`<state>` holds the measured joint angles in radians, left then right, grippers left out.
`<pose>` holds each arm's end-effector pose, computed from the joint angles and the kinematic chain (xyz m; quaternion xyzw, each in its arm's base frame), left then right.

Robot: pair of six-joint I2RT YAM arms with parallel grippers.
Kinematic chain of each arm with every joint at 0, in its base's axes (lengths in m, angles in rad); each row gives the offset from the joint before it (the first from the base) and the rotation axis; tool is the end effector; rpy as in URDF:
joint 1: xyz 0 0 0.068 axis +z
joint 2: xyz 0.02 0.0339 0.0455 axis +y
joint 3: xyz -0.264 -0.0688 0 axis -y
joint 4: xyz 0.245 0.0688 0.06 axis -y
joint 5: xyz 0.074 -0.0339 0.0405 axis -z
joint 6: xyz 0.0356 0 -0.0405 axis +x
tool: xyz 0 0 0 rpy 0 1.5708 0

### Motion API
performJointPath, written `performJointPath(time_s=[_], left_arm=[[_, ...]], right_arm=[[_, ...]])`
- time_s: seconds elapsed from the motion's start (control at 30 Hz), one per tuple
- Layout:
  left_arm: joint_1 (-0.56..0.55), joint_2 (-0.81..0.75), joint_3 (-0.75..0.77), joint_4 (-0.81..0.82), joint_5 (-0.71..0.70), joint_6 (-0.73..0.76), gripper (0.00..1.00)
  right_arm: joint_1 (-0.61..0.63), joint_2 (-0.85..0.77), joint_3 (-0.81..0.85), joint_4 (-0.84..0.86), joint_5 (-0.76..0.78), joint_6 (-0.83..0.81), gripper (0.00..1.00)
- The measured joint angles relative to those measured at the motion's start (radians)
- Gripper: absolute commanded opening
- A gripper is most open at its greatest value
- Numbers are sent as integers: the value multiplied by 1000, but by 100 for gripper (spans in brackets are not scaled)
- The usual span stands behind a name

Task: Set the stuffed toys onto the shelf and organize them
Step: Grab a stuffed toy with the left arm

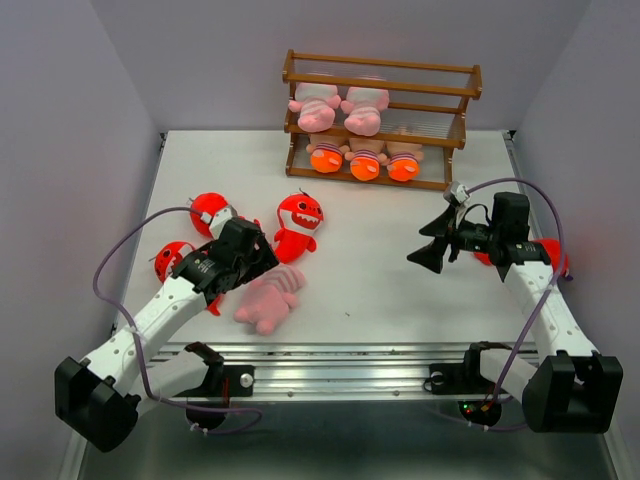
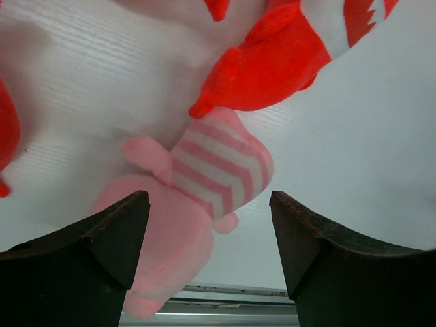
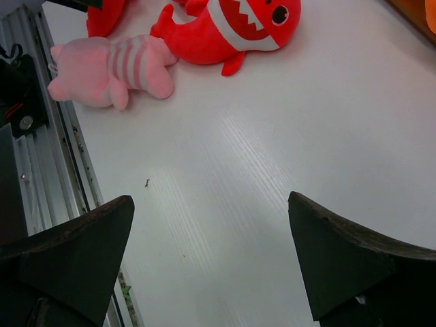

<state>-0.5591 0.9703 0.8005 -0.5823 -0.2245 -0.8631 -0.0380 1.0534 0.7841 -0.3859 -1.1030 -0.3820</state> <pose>0.1753 -0.1003 0.2748 -0.1821 0.8943 -0.1803 0.3667 0.2140 0.0237 0.2807 -0.3589 0.7131 0.3812 0.4662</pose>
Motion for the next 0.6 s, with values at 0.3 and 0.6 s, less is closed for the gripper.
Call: performJointPath(time_s=[0.3, 0.6], left_arm=[[0, 2, -5, -150, -2, -103, 77], [0, 3, -78, -174, 97, -127, 64]], right_arm=[[0, 0, 0, 0, -1, 0, 100], [0, -10, 0, 0, -5, 0, 100]])
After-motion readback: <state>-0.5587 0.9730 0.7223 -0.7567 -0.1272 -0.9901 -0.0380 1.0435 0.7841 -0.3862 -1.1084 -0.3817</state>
